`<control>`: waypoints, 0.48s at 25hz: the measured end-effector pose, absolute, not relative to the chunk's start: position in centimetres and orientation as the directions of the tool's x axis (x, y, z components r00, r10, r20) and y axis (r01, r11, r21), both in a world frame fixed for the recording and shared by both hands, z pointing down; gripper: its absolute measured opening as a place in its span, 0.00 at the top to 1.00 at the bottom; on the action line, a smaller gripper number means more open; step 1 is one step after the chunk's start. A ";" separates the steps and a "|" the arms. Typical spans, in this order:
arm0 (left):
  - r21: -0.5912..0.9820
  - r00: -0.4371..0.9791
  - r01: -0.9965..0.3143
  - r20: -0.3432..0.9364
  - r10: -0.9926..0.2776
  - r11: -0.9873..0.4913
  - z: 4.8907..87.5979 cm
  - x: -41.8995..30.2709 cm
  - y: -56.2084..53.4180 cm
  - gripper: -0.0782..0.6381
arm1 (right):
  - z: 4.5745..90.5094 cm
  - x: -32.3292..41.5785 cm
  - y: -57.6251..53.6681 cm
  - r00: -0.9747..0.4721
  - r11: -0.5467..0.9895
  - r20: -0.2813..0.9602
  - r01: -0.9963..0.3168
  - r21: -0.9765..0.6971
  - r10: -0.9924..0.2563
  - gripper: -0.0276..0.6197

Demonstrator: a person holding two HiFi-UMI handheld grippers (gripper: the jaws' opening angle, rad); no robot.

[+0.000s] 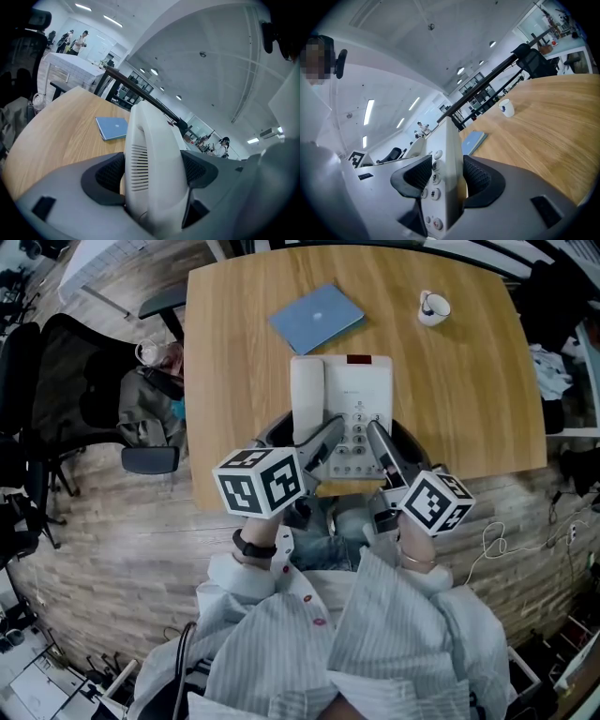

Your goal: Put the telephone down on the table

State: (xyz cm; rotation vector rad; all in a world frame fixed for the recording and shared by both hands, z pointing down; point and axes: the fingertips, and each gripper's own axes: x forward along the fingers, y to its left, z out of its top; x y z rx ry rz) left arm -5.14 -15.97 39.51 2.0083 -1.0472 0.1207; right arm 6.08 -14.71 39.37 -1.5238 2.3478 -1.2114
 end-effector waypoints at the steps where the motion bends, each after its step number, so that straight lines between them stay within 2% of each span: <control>1: 0.639 0.643 -0.713 0.433 -0.631 -0.289 39.6 -5.1 -16.1 0.37 | 39.4 6.1 -14.9 -0.499 0.187 0.327 -0.731 -0.656 -0.802 0.62; 12: 0.628 0.615 -0.733 0.447 -0.649 -0.262 39.1 -2.9 -17.9 0.37 | 39.0 8.2 -17.1 -0.526 0.201 0.338 -0.723 -0.661 -0.781 0.61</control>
